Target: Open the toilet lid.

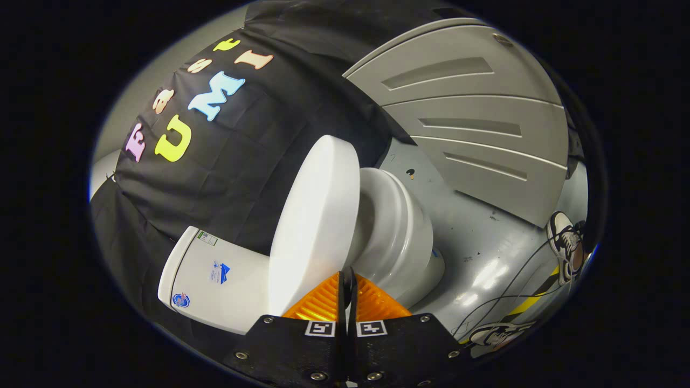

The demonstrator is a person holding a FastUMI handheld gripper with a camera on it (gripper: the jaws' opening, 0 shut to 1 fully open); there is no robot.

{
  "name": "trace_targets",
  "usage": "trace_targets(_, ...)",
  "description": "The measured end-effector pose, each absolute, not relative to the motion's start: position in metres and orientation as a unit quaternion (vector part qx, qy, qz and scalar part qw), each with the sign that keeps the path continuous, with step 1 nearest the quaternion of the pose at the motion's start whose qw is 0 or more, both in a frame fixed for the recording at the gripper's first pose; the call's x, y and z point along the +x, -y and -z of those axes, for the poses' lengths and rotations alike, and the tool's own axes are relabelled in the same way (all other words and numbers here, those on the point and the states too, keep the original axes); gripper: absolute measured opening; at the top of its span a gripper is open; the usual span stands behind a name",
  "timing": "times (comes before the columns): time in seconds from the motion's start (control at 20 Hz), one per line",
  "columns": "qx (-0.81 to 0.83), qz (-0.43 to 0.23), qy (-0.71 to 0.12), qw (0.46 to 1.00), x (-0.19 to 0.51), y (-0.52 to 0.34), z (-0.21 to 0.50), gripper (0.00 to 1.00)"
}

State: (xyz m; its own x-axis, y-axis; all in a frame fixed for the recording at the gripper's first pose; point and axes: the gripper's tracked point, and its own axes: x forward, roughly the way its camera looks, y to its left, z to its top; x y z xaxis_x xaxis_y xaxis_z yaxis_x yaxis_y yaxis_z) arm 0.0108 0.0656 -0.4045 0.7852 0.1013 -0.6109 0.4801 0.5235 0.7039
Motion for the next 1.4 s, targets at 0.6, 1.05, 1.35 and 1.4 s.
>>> trace_targets(0.6,0.37,0.146,-0.313,0.863,0.023,-0.078,0.346,0.0)
trace_targets(1.05,0.307,0.147,-0.284,0.896,0.034,-0.107,0.287,0.0)
trace_targets(1.35,0.262,0.146,-0.287,0.91,0.04,-0.122,0.264,0.0)
trace_targets(1.4,0.267,0.147,-0.286,0.908,0.041,-0.124,0.261,0.0)
